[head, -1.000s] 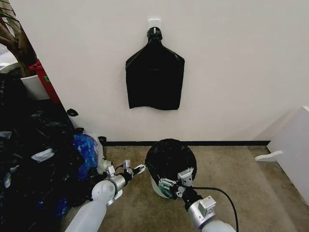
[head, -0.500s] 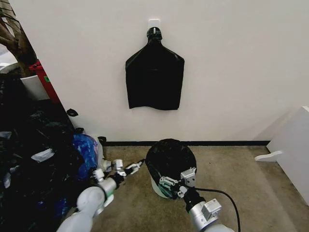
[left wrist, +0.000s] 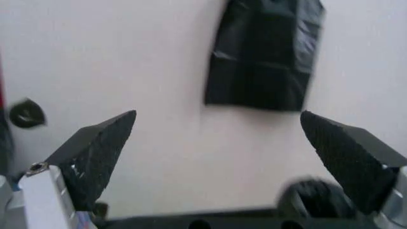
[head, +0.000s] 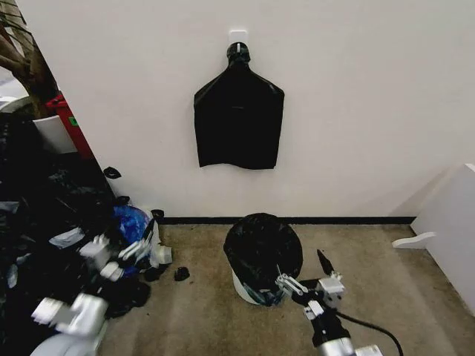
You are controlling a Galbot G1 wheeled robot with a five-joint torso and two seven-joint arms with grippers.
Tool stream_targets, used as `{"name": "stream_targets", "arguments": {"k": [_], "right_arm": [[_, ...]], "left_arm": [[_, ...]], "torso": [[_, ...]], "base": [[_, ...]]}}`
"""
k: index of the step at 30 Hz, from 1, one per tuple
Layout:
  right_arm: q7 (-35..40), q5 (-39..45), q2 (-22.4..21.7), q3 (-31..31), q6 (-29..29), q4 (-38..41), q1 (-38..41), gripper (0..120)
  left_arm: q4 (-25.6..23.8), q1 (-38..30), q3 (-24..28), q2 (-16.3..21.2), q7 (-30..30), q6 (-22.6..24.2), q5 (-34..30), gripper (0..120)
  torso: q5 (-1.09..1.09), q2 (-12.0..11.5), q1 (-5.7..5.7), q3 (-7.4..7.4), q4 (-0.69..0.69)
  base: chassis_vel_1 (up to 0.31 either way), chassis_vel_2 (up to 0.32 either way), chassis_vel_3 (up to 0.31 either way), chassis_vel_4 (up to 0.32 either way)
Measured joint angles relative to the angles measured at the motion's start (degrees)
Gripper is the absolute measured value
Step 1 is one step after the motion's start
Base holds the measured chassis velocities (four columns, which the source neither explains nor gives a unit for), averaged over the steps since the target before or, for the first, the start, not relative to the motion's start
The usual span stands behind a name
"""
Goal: Place the garbage bag over the trash bin.
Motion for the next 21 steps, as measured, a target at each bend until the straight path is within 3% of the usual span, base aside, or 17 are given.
{"name": "stream_targets", "arguments": {"k": [3, 5, 7, 12, 17, 19, 21], "right_arm": [[-0.1, -1.1, -0.1, -0.8, 2.7, -2.6, -1.9, 100], [-0.6, -1.1, -1.2, -2.5, 4.0, -4.9, -3.5, 100], [-1.3, -1.1, -1.5, -2.6, 4.6, -4.9, -3.6, 100], [-3.8, 0.0, -1.7, -2.7, 4.6, -6.1, -1.2, 100], [-3.9, 2.0, -2.1, -2.6, 4.1, -6.3, -0.9, 100], [-4.4, 4.6, -3.1, -0.7, 2.1, -7.9, -0.4, 100], [-4.6, 5.5, -3.5, 0.3, 1.2, -7.9, -0.2, 100]], "left_arm": [[1.6, 1.6, 1.6, 0.0, 1.1, -2.6, 2.5, 100], [2.6, 1.2, 3.6, -0.3, 0.1, -3.4, 3.7, 100], [2.8, 0.8, 4.2, -0.6, -0.5, -3.4, 4.0, 100], [1.8, -1.7, 6.4, -0.2, -1.9, -0.5, 4.1, 100], [1.7, -3.1, 7.3, 0.2, -2.4, 1.3, 4.0, 100], [1.8, -4.5, 7.8, 0.5, -2.9, 2.5, 3.8, 100], [1.9, -5.0, 7.9, 0.6, -3.0, 2.9, 3.8, 100]], "torso": [[0.03, 0.0, 0.0, 0.0, 0.0], [-0.21, 0.0, 0.0, 0.0, 0.03], [-0.21, 0.0, 0.0, 0.01, 0.03], [-0.01, 0.0, 0.0, 0.01, -0.06], [0.01, 0.0, 0.0, 0.01, 0.0], [0.26, 0.0, 0.0, 0.01, -0.03], [0.3, 0.0, 0.0, 0.02, -0.03]], "base": [[0.0, 0.0, 0.0, 0.0], [0.0, 0.0, 0.0, 0.0], [0.0, 0.0, 0.0, 0.0], [0.0, 0.0, 0.0, 0.0], [0.0, 0.0, 0.0, 0.0], [0.0, 0.0, 0.0, 0.0], [0.0, 0.0, 0.0, 0.0]]}}
